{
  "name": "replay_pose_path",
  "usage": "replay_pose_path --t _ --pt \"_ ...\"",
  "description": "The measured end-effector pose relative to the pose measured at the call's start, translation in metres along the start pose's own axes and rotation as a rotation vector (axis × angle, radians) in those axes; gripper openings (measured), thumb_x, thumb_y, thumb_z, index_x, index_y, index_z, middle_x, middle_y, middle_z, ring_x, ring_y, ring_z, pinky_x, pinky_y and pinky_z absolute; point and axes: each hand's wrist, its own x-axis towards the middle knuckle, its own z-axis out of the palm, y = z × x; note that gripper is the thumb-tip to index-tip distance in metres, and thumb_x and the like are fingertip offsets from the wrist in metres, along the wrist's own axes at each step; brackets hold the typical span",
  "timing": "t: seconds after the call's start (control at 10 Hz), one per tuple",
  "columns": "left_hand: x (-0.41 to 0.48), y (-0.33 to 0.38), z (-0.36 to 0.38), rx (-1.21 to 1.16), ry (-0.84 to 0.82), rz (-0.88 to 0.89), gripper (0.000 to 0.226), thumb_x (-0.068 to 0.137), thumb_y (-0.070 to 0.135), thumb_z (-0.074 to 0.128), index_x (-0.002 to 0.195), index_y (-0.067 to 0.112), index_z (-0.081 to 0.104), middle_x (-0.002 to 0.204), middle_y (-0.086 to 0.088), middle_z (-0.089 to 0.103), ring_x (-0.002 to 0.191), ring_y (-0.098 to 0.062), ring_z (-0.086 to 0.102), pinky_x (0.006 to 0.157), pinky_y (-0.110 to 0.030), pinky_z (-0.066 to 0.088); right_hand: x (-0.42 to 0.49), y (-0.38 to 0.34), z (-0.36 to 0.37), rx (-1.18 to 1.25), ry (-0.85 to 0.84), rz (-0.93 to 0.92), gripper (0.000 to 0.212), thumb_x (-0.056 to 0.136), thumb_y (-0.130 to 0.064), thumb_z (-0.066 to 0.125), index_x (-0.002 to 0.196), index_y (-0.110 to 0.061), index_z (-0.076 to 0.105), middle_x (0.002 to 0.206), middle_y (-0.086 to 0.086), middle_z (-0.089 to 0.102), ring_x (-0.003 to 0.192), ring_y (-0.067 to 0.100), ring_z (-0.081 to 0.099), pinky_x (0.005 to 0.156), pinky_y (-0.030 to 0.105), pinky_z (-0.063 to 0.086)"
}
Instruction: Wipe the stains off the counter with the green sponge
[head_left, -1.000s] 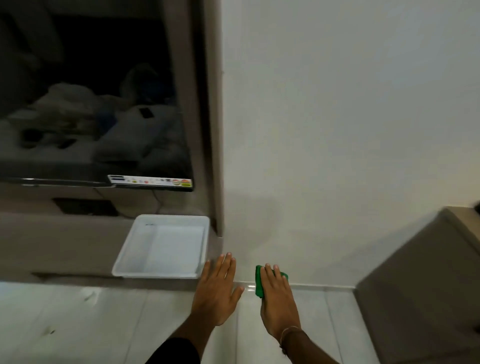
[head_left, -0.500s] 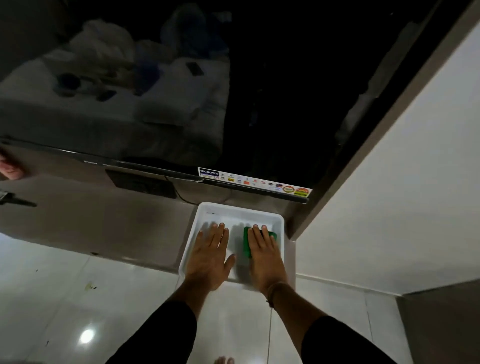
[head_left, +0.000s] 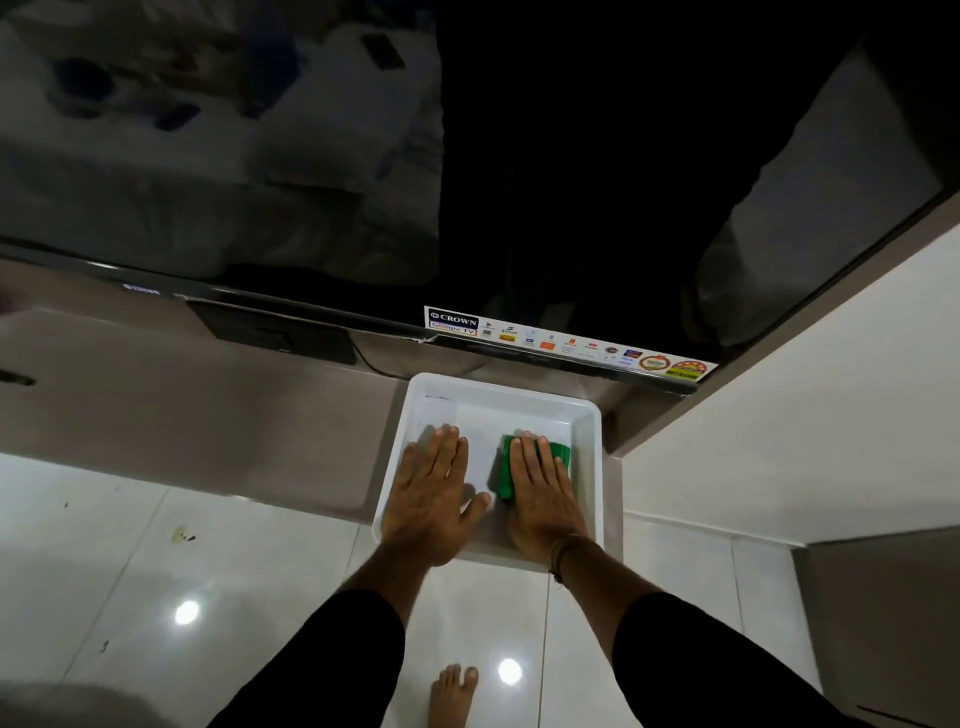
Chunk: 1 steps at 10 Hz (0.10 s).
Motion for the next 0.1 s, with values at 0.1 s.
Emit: replay_pose_path --t 0.1 --pt "-0.0028 0.0076 -0.0064 0.090 0.004 0.014 0.083 0.101 0.068 0.004 0.164 0.014 -0.003 0.173 -0.010 -0.011 0.157 -0.031 -0.017 0.128 -0.055 0.004 -0.0069 0.0027 -0.0068 0.009 0.006 -0.032 0.088 0.101 -0.041 0.053 0.164 -0.018 -0.003 0.174 0.002 -0.008 0.160 0.029 -0.011 0.125 0.045 -0.010"
